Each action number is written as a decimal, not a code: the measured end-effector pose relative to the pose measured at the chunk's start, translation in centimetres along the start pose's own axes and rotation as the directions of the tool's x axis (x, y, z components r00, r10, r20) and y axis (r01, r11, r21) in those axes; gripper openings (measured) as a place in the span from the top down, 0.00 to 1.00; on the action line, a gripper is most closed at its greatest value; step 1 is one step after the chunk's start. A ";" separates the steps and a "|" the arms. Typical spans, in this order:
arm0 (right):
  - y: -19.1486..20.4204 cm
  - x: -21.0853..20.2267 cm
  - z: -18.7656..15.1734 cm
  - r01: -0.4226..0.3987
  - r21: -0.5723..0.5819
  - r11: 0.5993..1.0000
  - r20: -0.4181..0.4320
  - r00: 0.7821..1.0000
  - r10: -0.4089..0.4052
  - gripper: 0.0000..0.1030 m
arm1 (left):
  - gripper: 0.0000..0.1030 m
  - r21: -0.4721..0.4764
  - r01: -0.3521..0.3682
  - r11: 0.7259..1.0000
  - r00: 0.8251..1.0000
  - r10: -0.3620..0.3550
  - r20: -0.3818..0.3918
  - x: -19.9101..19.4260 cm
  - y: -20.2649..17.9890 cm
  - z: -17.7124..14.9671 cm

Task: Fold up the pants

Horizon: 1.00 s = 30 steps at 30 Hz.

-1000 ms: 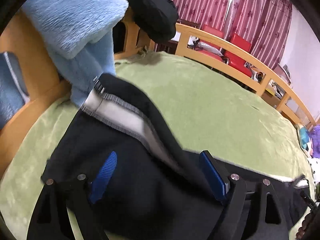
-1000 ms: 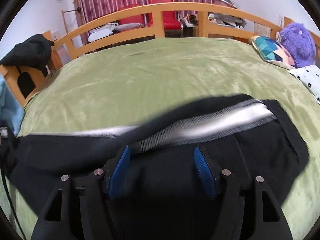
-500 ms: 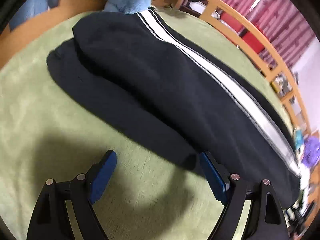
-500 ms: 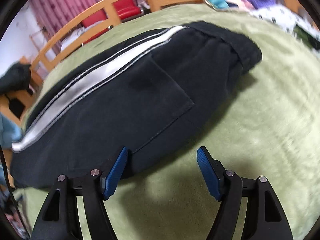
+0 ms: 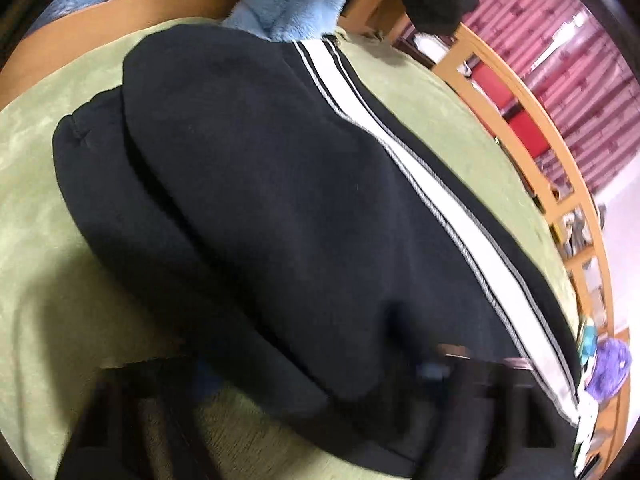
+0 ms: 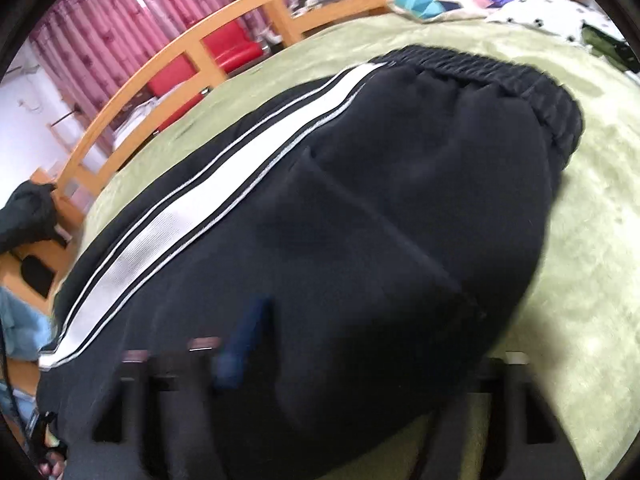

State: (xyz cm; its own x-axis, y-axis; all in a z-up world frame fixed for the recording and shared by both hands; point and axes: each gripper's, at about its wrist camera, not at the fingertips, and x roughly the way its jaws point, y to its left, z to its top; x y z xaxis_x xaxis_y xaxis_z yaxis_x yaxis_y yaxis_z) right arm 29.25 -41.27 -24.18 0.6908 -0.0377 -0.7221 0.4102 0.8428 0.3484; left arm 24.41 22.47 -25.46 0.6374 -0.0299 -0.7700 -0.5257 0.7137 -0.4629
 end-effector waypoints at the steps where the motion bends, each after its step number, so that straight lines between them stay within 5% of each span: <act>1: -0.3 -0.2 0.2 -0.006 0.010 1.000 0.019 1.000 0.006 0.84 | 0.76 -0.001 -0.003 1.000 1.000 0.003 0.001 0.0 0.0 0.1; 2: -0.9 -0.8 0.3 -0.045 0.035 0.998 0.032 0.998 0.044 0.87 | 0.87 0.005 0.004 1.000 1.000 -0.004 0.002 -0.2 0.0 0.3; 11: -3.3 -8.1 -0.5 -0.101 0.101 0.990 0.093 0.991 0.092 0.91 | 0.89 0.070 0.070 0.995 0.997 -0.071 0.020 -7.1 -0.3 -1.8; 23: -14.1 -23.0 -7.8 0.024 0.036 0.999 0.051 0.998 -0.025 0.91 | 0.89 0.186 0.135 0.973 0.988 -0.117 -0.102 -17.4 4.0 -13.9; 27: -17.4 -25.3 -10.5 0.035 0.063 0.997 0.018 0.999 -0.036 0.91 | 0.89 0.164 0.164 0.973 0.981 -0.143 -0.132 -18.8 5.8 -15.9; 30: -18.1 -24.6 -11.7 0.058 0.057 0.997 -0.030 0.998 -0.056 0.80 | 0.82 0.174 0.142 0.974 0.977 -0.110 -0.181 -17.8 6.5 -16.3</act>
State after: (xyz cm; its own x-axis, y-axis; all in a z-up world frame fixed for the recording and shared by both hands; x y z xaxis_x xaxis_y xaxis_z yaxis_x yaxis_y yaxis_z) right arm -2.14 -49.35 -19.75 0.6482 -0.0687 -0.7583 0.4829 0.8071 0.3397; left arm 0.50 16.27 -21.95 0.5788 -0.2346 -0.7810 -0.3232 0.8132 -0.4839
